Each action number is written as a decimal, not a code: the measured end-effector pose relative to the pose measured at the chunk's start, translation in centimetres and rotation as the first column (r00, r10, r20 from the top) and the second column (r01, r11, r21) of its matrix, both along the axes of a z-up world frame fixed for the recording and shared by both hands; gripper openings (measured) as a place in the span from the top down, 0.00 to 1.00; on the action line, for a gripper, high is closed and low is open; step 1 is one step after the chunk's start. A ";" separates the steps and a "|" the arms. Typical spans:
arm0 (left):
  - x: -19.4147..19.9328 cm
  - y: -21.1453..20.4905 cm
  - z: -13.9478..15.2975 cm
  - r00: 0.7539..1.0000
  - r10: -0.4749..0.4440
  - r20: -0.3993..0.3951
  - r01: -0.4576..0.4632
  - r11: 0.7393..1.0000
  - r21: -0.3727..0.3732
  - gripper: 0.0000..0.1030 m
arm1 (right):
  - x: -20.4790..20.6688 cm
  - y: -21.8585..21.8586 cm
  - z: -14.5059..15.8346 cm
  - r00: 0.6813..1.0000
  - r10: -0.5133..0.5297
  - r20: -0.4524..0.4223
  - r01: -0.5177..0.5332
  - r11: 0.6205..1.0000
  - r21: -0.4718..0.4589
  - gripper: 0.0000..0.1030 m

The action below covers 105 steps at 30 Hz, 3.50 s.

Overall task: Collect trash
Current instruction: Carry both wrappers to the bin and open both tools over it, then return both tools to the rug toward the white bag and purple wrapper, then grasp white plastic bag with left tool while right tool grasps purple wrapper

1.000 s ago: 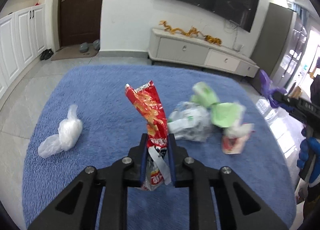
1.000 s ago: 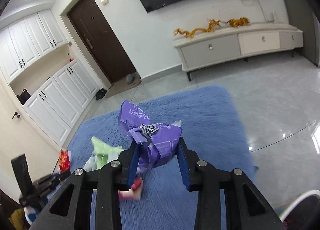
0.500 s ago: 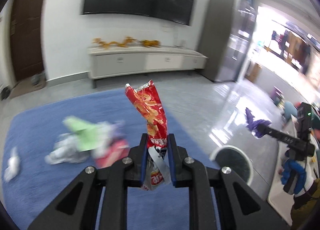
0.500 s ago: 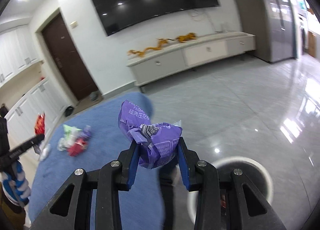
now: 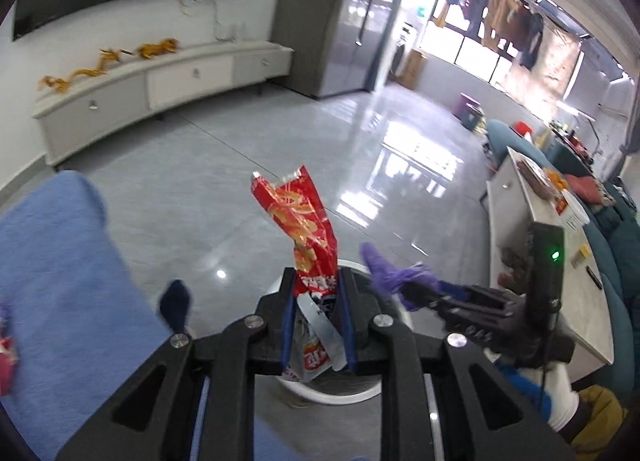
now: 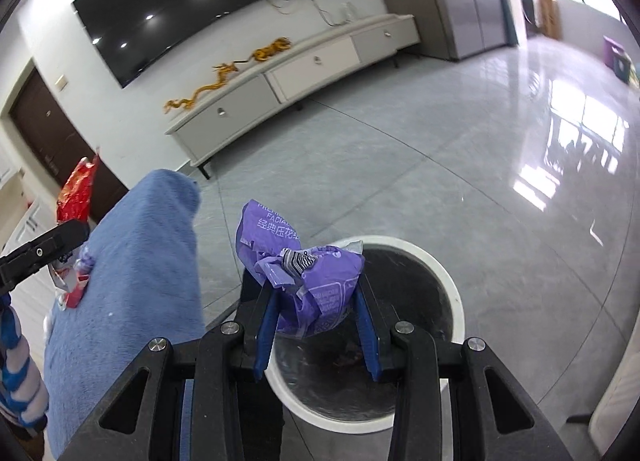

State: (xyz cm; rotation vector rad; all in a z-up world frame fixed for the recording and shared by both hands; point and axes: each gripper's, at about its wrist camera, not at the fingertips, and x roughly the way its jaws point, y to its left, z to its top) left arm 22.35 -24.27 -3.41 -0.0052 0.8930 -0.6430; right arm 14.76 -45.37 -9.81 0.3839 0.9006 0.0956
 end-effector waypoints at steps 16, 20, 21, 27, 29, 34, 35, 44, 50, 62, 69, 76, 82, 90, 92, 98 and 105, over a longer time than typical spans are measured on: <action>-0.2 -3.3 1.3 1.000 -0.026 0.010 0.027 0.999 -0.019 0.43 | -1.2 -0.9 0.8 0.998 -0.066 0.021 0.065 0.998 0.014 0.54; -1.3 -1.7 2.5 0.999 -0.008 0.047 0.008 1.000 -0.007 0.43 | -2.0 -1.0 2.2 0.996 -0.068 0.053 0.068 0.998 0.014 0.54; -1.7 -1.1 3.0 0.998 -0.001 0.061 0.001 1.000 -0.007 0.43 | -2.3 -0.8 2.8 0.996 -0.067 0.065 0.067 0.998 0.013 0.54; -3.5 2.8 5.5 0.991 0.056 0.121 -0.055 0.998 -0.016 0.43 | -3.2 0.5 5.8 0.992 -0.044 0.121 0.044 0.999 -0.001 0.54; -4.1 4.6 6.2 0.987 0.081 0.136 -0.078 0.997 -0.021 0.43 | -3.4 1.2 6.8 0.990 -0.027 0.139 0.029 1.000 -0.008 0.54; -5.6 9.5 7.6 0.975 0.152 0.165 -0.148 0.988 -0.036 0.43 | -3.7 3.8 9.6 0.982 0.024 0.189 -0.018 0.999 -0.031 0.54; -5.8 10.5 7.8 0.971 0.166 0.170 -0.161 0.986 -0.040 0.43 | -3.7 4.5 10.2 0.979 0.038 0.200 -0.031 0.999 -0.037 0.54; -7.3 21.2 8.8 0.923 0.324 0.207 -0.318 0.946 -0.061 0.43 | -2.8 11.3 13.9 0.951 0.167 0.260 -0.152 0.985 -0.077 0.54; -6.5 29.8 6.7 0.871 0.450 0.195 -0.454 0.891 -0.029 0.41 | -0.1 16.9 13.8 0.927 0.279 0.251 -0.266 0.960 -0.082 0.54; -3.1 43.2 -0.9 0.779 0.614 0.128 -0.626 0.773 0.100 0.33 | 8.6 29.7 8.1 0.866 0.481 0.139 -0.480 0.876 -0.045 0.54; -0.2 43.4 -4.4 0.842 0.530 0.100 -0.539 0.824 0.177 0.33 | 12.7 36.9 3.8 0.822 0.567 0.063 -0.566 0.824 -0.029 0.54; 1.4 43.1 -6.7 0.871 0.487 0.072 -0.490 0.847 0.206 0.32 | 15.1 42.2 0.7 0.770 0.637 0.014 -0.637 0.771 -0.007 0.54; 2.0 43.5 -7.9 0.873 0.485 0.041 -0.484 0.856 0.181 0.32 | 14.9 45.4 -0.7 0.726 0.688 0.010 -0.688 0.725 0.017 0.50; 1.4 44.2 -8.8 0.870 0.492 -0.012 -0.487 0.864 0.132 0.46 | 14.6 47.4 -1.6 0.697 0.717 0.004 -0.717 0.697 0.031 0.45; 0.9 43.9 -8.7 0.874 0.486 0.000 -0.481 0.866 0.137 0.52 | 14.2 47.5 -1.5 0.692 0.721 0.014 -0.721 0.692 0.025 0.50; -1.4 43.5 -8.5 0.865 0.502 0.013 -0.499 0.857 0.129 0.67 | 13.6 46.0 -1.0 0.716 0.697 0.036 -0.698 0.716 0.032 0.63; -4.7 44.1 -6.8 0.837 0.548 0.016 -0.547 0.833 0.091 0.73 | 12.2 42.2 1.9 0.776 0.625 0.085 -0.630 0.776 0.035 0.63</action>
